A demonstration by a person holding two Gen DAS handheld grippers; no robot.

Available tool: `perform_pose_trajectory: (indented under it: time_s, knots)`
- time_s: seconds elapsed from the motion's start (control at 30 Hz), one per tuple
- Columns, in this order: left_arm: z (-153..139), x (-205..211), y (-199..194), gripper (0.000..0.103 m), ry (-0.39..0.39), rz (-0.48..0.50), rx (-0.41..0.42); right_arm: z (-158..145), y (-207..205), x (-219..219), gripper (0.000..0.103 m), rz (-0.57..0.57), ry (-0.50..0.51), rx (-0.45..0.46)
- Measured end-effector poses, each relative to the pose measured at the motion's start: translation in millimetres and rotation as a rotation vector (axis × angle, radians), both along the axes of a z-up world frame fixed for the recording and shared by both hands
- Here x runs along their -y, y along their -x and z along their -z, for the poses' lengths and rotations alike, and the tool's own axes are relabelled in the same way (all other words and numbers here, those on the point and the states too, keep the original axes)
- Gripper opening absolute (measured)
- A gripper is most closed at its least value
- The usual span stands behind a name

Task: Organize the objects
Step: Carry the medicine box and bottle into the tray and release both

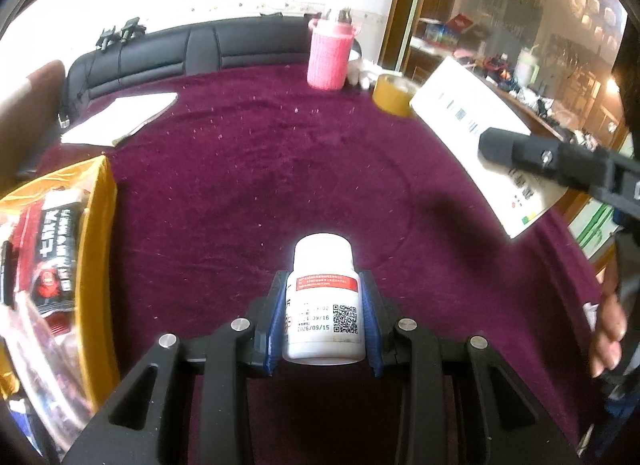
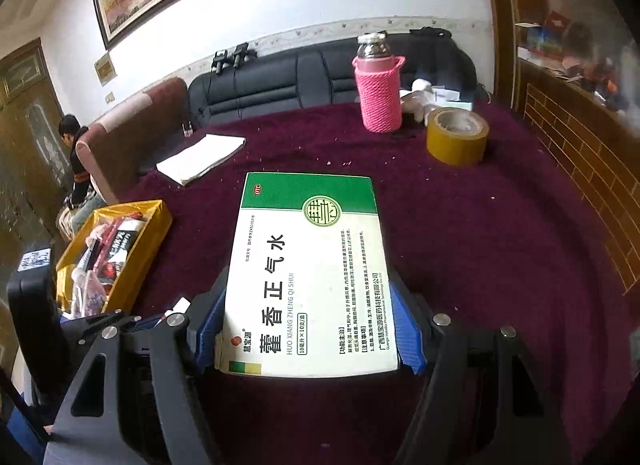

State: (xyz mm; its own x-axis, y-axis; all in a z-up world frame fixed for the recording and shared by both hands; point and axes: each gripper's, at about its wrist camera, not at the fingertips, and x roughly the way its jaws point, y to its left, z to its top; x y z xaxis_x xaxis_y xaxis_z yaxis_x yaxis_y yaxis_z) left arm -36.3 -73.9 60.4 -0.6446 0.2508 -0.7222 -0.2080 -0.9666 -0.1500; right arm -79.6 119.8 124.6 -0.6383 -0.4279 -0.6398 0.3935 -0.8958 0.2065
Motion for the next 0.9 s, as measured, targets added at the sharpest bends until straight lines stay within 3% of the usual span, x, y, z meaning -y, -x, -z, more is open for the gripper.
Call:
perform_pose_trajectory:
  time_s: [0.27,0.5,0.7,0.9]
  knots:
    - [-40,38,-36,0.029,-0.092,-0.037,-0.071,-10,-20,14,0.069,-0.022,0.044,-0.007]
    - [-64,97,-72,0.029,-0.140,-0.134,-0.147,-16,-39,77,0.070,-0.163,0.050,0.004]
    - [-60,163,-94,0.030,-0.145,-0.275,-0.165,-28,-56,149,0.070,-0.306,0.028,-0.008]
    - [-31,208,-108,0.030,-0.150,-0.377,-0.112,-26,-56,234,0.070,-0.415,-0.020,0.012]
